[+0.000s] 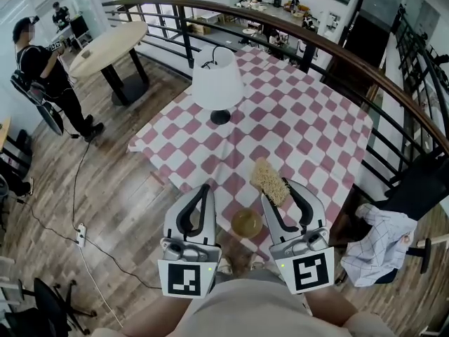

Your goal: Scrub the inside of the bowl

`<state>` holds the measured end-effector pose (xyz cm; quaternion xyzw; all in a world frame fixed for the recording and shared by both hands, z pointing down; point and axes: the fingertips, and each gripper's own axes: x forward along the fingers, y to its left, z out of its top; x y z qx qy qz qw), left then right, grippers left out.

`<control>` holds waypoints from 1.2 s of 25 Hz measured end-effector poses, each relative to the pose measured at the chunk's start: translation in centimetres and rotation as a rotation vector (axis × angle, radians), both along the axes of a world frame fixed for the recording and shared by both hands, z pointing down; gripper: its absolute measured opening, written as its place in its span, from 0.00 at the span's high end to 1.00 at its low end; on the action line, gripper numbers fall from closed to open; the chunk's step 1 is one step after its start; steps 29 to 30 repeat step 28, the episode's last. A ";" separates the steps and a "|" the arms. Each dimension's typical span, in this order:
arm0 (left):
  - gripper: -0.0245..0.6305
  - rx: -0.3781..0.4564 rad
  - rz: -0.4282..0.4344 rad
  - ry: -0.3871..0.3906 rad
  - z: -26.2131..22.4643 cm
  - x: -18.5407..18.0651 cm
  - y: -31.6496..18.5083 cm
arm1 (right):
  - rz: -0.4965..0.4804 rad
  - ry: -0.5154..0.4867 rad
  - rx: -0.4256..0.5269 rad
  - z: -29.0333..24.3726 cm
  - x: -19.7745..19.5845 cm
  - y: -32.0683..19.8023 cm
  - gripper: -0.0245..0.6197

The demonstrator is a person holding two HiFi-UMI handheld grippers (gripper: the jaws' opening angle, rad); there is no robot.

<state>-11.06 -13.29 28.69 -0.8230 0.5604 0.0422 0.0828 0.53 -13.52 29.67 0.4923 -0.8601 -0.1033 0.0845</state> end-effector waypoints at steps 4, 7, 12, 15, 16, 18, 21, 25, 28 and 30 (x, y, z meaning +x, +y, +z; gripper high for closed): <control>0.94 -0.046 -0.008 0.003 1.4 -0.5 0.1 | -0.004 0.013 -0.035 1.3 0.2 0.1 0.73; 0.94 -0.066 -0.008 0.002 2.0 -0.6 0.1 | -0.014 -0.012 -0.043 1.4 0.0 0.1 0.73; 0.94 -0.068 0.000 0.016 2.1 -0.6 0.0 | -0.029 -0.040 -0.073 1.5 -0.3 0.0 0.73; 0.94 -0.079 -0.004 0.037 2.0 -0.9 0.1 | -0.037 -0.032 -0.076 1.5 -0.5 0.1 0.73; 0.94 -0.078 -0.002 0.042 1.9 -1.0 0.0 | -0.042 -0.031 -0.075 1.5 -0.6 0.1 0.73; 0.94 -0.073 0.003 0.048 1.7 -0.9 -0.1 | -0.049 -0.030 -0.069 1.3 -1.0 0.0 0.73; 0.94 -0.070 0.007 0.051 1.6 -0.9 -0.2 | -0.059 -0.030 -0.065 1.2 -1.5 0.0 0.73; 0.94 -0.065 0.006 0.067 1.3 -1.3 -0.1 | -0.070 -0.019 -0.056 1.2 -1.9 0.1 0.73; 0.94 -0.066 0.009 0.064 1.3 -1.5 0.0 | -0.072 -0.004 -0.046 1.1 -2.0 0.3 0.73; 0.94 -0.066 0.009 0.064 1.3 -1.5 0.0 | -0.072 -0.004 -0.046 1.1 -2.0 0.3 0.73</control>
